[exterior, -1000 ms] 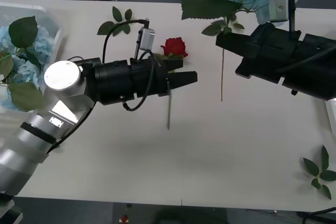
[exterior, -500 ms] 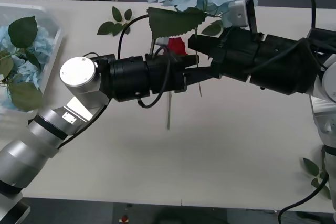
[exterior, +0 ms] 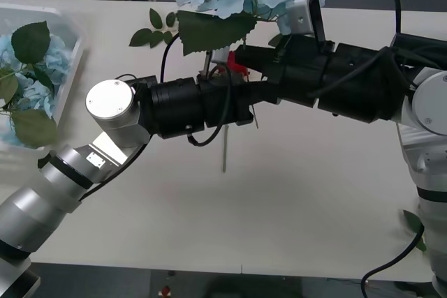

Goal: Put the red flowers into the right box and the blue flowers into the left box

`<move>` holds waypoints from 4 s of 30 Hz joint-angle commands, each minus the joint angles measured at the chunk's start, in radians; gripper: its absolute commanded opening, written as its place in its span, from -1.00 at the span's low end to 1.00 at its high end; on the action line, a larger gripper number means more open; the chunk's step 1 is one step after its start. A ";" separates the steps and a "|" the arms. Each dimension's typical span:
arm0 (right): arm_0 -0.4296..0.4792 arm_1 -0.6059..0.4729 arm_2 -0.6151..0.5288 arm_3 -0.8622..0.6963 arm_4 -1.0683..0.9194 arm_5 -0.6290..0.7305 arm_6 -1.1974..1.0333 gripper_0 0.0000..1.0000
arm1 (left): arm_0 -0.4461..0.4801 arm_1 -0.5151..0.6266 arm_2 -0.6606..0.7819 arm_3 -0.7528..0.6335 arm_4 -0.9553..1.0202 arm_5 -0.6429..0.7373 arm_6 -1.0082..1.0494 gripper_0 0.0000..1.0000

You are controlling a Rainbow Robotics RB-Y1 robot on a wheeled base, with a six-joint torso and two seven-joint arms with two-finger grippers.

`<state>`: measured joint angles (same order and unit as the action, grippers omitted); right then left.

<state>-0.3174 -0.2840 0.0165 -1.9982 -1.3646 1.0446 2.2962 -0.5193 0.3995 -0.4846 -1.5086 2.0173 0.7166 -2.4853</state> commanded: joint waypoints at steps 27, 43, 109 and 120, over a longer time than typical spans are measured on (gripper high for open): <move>-0.012 -0.012 -0.121 -0.017 0.009 0.077 0.029 1.00 | 0.007 0.291 0.004 -0.013 0.023 -0.006 -0.076 -1.00; 0.020 -0.175 -0.343 -0.017 -0.025 0.394 -0.004 1.00 | 0.220 0.713 0.271 0.090 0.061 0.193 -0.076 -1.00; 0.069 -0.478 -0.282 0.225 -0.177 0.361 -0.110 1.00 | 0.070 0.811 0.511 0.427 -1.135 0.524 -0.003 0.60; 0.123 -0.485 -0.285 0.154 -0.246 0.339 -0.075 1.00 | 0.070 0.823 0.747 0.357 -0.649 0.876 -0.149 0.84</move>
<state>-0.2049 -0.7513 -0.2499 -1.8067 -1.5898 1.4054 2.1755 -0.4335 1.1982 0.2169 -1.1254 1.2798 1.5550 -2.5095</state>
